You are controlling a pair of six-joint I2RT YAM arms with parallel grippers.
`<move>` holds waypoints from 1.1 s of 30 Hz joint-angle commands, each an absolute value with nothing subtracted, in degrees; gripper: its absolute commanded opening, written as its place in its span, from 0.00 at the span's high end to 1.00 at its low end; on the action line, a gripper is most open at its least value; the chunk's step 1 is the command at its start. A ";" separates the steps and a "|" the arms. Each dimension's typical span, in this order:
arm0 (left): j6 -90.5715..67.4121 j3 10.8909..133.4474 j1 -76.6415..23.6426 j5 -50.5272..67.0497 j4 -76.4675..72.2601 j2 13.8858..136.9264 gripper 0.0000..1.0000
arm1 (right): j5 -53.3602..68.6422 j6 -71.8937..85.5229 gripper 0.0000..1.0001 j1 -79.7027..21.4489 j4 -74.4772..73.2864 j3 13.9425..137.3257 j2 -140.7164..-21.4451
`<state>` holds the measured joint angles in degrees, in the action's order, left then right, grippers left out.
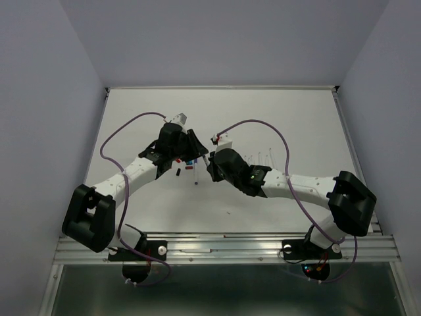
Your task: Open the pen caps
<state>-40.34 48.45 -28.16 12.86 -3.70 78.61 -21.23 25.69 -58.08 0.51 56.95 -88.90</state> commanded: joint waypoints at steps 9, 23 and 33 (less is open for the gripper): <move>-39.90 50.27 -28.56 12.66 -6.15 78.05 0.95 | -21.71 24.96 0.99 -57.66 3.60 61.00 -89.47; -40.52 53.77 -27.78 1.70 -7.12 79.10 1.00 | -5.84 20.74 0.99 -57.66 3.17 55.20 -86.66; -42.01 65.74 -20.04 -1.84 -9.14 84.37 1.00 | 11.59 26.98 0.99 -57.66 2.80 43.08 -78.85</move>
